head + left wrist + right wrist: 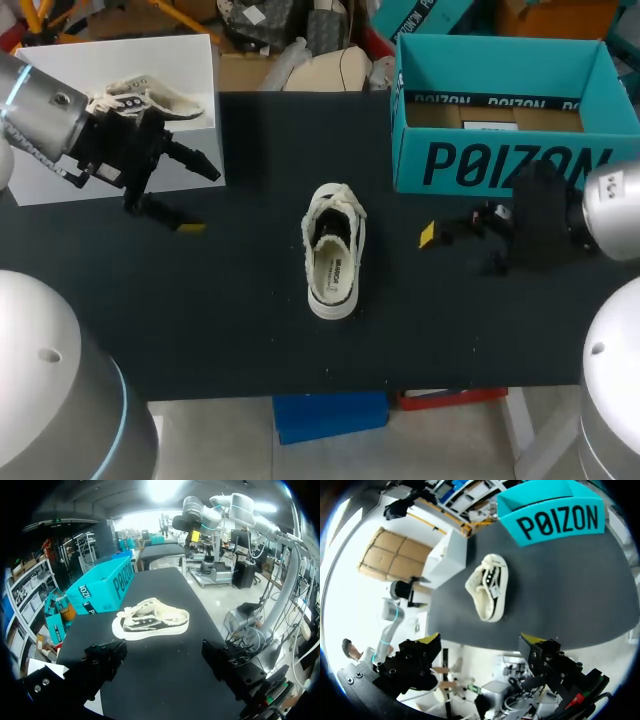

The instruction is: Take the shoe out of the shoebox, open the shoe tongue, remove and reinsert the insole, then place the shoe into the shoebox

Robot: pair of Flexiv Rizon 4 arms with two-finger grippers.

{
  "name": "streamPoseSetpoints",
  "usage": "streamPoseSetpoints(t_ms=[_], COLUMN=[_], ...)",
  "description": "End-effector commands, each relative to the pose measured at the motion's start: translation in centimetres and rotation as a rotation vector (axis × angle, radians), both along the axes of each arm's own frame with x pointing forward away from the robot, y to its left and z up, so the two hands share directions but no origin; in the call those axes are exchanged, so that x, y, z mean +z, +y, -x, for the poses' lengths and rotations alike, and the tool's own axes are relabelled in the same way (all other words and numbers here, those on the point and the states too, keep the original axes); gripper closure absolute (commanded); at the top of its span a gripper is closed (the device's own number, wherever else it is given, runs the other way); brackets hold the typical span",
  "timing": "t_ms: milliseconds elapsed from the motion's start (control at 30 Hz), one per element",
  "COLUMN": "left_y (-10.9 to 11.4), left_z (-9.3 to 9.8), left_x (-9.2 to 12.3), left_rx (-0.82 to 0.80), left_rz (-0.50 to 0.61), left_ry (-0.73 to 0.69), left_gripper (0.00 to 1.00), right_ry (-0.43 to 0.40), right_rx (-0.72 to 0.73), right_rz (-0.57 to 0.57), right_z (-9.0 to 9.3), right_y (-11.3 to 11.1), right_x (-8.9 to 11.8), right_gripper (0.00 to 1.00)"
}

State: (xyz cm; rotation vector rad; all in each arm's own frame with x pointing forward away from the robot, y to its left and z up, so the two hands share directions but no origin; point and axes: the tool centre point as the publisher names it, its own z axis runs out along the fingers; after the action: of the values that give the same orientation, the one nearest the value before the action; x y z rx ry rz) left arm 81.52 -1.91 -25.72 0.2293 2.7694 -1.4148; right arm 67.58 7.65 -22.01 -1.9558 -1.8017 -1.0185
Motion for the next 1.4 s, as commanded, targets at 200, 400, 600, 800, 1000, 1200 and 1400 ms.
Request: streamPoseSetpoints(t_ms=[200, 400, 600, 800, 1000, 1200, 1400], left_y=[0.0, 0.0, 0.0, 0.0, 0.0, 0.0, 0.0], left_z=[0.1, 0.1, 0.1, 0.1, 0.1, 0.1, 0.1], left_x=[-0.1, -0.1, -0.1, -0.1, -0.1, -0.1, -0.1], left_rx=[0.003, 0.003, 0.003, 0.003, 0.003, 0.003, 0.003], left_rz=[0.0, 0.0, 0.0, 0.0, 0.0, 0.0, 0.0], left_ry=[-0.004, -0.004, -0.004, -0.004, -0.004, -0.004, -0.004], left_gripper=[0.0, 0.0, 0.0, 0.0, 0.0, 0.0, 0.0], right_ry=[0.104, 0.088, 0.073, 0.101, 0.114, 0.129, 0.121], right_rx=[0.019, 0.026, 0.03, 0.025, 0.027, 0.028, 0.014], right_rz=[0.225, 0.212, 0.254, 0.381, 0.45, 0.505, 0.528], right_z=[-8.6, -11.3, -13.8, -14.2, -13.9, -13.8, -13.9], right_y=[4.4, 4.2, 4.0, 4.7, 6.2, 7.3, 7.6], right_x=[-3.8, -4.2, -4.5, -5.3, -6.7, -8.3, -9.5], right_gripper=[0.0, 0.0, 0.0, 0.0, 0.0, 0.0, 0.0])
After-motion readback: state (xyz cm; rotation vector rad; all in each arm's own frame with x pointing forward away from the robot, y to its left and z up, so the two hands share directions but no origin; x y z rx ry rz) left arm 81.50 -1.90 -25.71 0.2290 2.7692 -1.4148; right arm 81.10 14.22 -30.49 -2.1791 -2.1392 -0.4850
